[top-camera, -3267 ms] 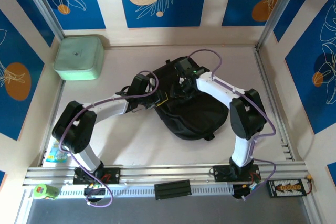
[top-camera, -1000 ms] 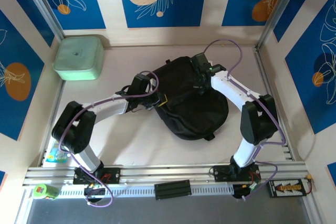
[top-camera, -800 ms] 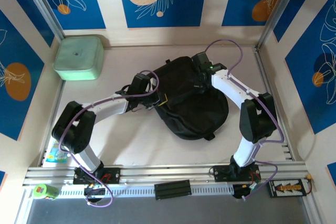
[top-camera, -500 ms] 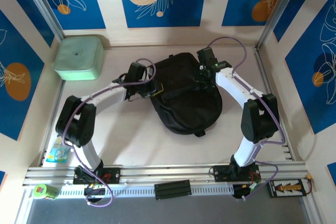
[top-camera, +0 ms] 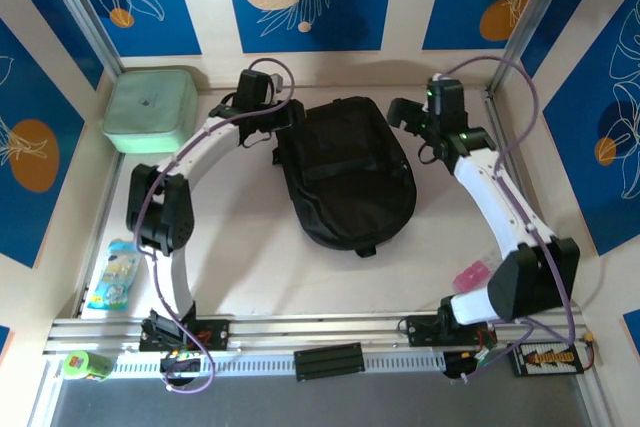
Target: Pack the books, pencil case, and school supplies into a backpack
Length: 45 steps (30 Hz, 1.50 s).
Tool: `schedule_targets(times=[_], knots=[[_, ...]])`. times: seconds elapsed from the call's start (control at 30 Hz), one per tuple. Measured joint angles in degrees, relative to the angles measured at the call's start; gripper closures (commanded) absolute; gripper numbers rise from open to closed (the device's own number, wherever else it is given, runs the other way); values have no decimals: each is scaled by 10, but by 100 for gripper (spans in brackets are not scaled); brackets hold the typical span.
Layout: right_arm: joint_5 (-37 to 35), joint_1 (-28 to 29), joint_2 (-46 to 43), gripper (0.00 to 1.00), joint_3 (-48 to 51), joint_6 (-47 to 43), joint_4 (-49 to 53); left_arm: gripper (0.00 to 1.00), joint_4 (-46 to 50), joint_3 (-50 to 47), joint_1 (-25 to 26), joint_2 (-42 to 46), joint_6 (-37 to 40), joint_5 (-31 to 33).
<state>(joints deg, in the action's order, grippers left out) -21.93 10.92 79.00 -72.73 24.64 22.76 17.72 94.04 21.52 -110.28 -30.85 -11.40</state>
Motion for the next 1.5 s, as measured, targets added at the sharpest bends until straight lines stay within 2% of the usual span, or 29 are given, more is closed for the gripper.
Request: schedule_targets(times=[0.1,0.2,0.3,0.4,0.57,0.7,0.87,1.07,1.3,1.5], knots=[[-39,-44,-52,1,69,10,-28,13,11,-85,-9,98,21,80],[-89,-85,-102,1,154,20,-63,0,6,-191,-29,214,30,159],[-129,-105,-150,1,259,22,-106,0,-9,-301,-52,313,34,240],[-141,-124,-179,1,358,22,-148,0,-32,-399,-70,367,45,312],[-132,-134,-185,1,475,6,-252,0,-128,-546,-79,395,109,407],[-112,-119,-141,1,511,-25,-360,1,-231,-622,-89,389,167,450],[-73,-94,-57,1,522,-80,-504,1,-386,-675,-104,360,238,439],[2,-99,-13,1,530,-124,-623,1,-537,-720,-110,340,308,360],[59,-106,53,1,534,-141,-717,1,-675,-770,-132,296,329,294],[70,-108,68,1,537,-141,-746,1,-743,-775,-138,235,329,278]])
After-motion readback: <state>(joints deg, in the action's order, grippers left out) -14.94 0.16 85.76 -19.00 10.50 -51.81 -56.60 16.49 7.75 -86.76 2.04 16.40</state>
